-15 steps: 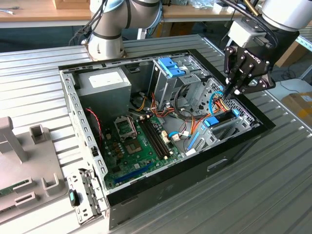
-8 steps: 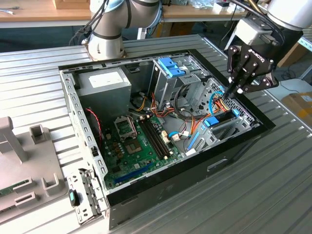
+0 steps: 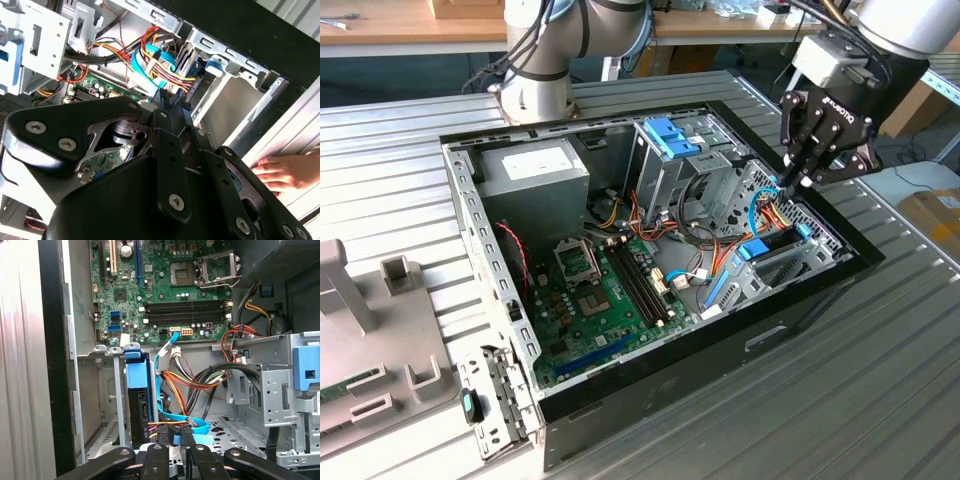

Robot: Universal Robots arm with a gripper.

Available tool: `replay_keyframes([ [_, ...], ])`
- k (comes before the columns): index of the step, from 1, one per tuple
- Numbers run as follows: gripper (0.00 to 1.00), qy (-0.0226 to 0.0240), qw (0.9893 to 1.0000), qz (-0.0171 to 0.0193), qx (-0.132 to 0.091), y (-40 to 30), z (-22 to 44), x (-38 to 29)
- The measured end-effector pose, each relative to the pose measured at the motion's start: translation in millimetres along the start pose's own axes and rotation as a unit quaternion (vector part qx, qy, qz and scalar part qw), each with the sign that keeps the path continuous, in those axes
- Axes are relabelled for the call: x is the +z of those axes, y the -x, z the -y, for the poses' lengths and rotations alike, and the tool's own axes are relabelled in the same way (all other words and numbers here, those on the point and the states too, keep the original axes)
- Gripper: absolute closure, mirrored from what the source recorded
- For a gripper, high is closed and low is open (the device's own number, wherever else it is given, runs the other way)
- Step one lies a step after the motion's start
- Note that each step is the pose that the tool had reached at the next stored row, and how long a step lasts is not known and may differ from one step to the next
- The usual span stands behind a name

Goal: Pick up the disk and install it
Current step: 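Insert the second disk wire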

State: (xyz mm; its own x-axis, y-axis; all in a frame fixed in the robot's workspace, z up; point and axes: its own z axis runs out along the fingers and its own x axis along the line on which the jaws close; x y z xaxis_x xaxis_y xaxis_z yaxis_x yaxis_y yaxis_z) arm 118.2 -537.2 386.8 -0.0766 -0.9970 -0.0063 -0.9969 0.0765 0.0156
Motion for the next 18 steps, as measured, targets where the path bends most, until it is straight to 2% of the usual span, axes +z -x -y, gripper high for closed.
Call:
replay_keyframes([
  [2, 0.76, 0.0002, 1.0000, 0.0000, 0.000, 0.1, 1.7, 4.1],
  [4, 0.76, 0.0004, 1.0000, 0.0000, 0.000, 0.2, 3.0, 5.4],
  [12, 0.76, 0.0006, 1.0000, 0.0000, 0.000, 0.3, 3.8, 6.1],
  [13, 0.77, 0.0006, 1.0000, 0.0000, 0.000, 0.3, 3.8, 6.2],
  [14, 0.84, 0.0006, 1.0000, 0.0000, 0.000, 0.2, 3.8, 6.2],
  [18, 0.84, 0.0006, 1.0000, 0.0000, 0.000, 0.3, 3.8, 6.3],
])
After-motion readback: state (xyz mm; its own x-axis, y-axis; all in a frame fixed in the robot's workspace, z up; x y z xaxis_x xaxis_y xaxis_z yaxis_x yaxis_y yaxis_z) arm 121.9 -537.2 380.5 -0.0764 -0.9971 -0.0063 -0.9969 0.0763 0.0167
